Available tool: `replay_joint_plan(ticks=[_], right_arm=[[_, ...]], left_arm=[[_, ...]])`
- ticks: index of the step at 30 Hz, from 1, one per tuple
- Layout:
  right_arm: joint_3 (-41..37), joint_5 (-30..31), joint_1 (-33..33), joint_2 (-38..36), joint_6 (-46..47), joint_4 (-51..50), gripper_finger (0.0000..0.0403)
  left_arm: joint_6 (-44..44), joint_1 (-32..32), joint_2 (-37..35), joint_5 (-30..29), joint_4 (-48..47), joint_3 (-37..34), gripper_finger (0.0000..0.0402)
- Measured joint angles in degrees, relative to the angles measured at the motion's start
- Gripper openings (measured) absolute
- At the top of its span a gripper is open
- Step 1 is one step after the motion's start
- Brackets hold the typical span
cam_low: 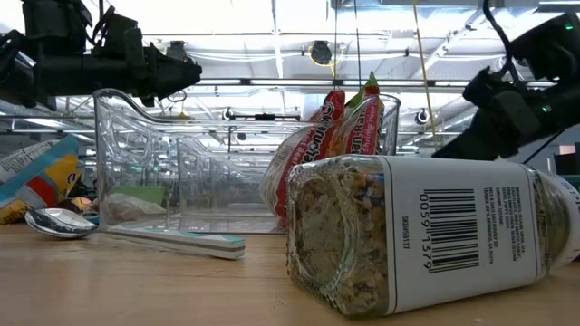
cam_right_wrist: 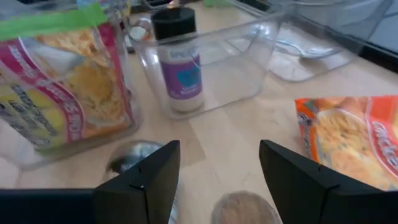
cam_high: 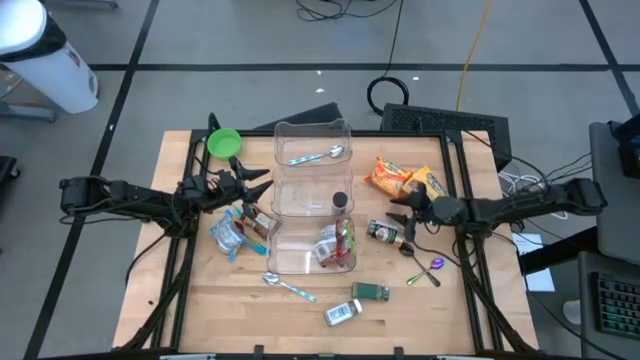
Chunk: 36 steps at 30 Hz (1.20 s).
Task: Pick & Place Food Item
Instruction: Put the brown seasoning bottle into the middle transparent bin
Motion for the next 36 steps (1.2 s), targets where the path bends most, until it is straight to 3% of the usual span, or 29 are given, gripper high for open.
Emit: replay_joint_plan(ticks=[7,18,36], right_arm=[[-2.71,3.95,2.59,-0.58,0.71,1.36,0.0212],[-3.07,6.34,3.00,1.41,2.38,-4.56,0.0212],[-3.19,6.05,3.00,10.65,6.72,-5.02,0.0212]], left_arm=[[-0.61,0.00,0.00,0.00,0.00,0.00,0.0170],[-1.07,0.02,0.00,0.00,0.04,0.00,0.0170],[-1.03,0.02,0.00,0.00,0.06,0.00,0.0170]])
